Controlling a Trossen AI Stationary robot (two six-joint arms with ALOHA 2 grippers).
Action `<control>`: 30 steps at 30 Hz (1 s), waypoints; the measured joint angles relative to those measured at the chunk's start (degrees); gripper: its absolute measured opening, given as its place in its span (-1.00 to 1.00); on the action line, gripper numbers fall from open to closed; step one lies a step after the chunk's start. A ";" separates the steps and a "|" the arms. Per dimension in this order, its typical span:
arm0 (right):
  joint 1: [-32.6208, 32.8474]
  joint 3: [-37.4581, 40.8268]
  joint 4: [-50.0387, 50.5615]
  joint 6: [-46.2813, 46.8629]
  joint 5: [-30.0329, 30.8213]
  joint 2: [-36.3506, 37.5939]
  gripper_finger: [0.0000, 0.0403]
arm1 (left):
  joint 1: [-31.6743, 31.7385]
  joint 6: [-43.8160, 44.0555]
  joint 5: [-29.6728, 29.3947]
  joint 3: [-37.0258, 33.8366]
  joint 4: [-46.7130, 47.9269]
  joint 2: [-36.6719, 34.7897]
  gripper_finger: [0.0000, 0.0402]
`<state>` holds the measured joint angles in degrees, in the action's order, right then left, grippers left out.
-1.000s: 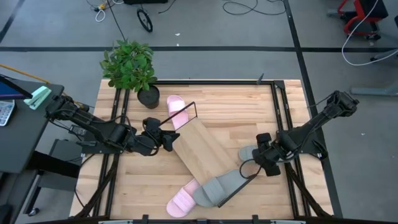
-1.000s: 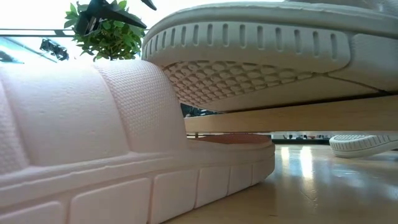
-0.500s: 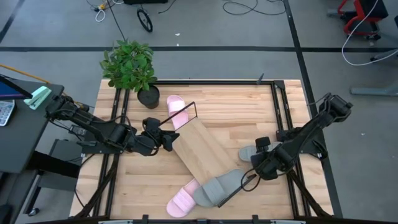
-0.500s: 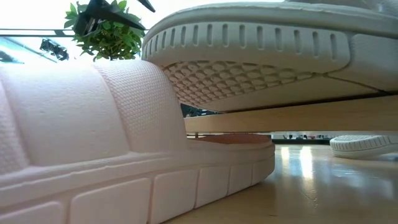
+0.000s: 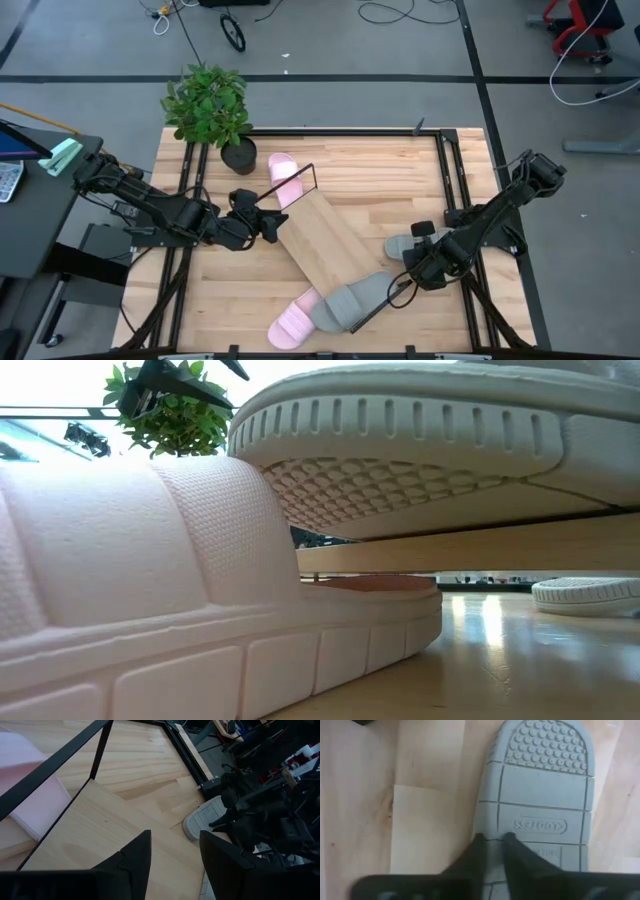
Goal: Pick and place slides into the shelf
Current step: Put the gray slide on the shelf
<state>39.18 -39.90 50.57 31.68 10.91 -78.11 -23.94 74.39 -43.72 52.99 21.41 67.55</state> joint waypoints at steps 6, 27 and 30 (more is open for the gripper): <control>-0.07 0.07 1.62 0.95 -0.89 2.29 -0.93 | 0.00 0.00 0.00 0.00 -0.02 0.00 -0.14; -9.46 -20.26 24.44 3.46 10.58 19.46 -0.99 | 0.29 0.36 -0.13 0.00 -0.09 0.00 -0.14; -12.74 -24.83 22.80 4.69 14.78 21.19 -0.99 | 0.33 0.38 -0.13 0.00 -0.11 0.00 -0.14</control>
<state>26.44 -64.73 73.37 36.38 25.68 -56.92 -23.62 74.77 -43.86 52.99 21.30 67.55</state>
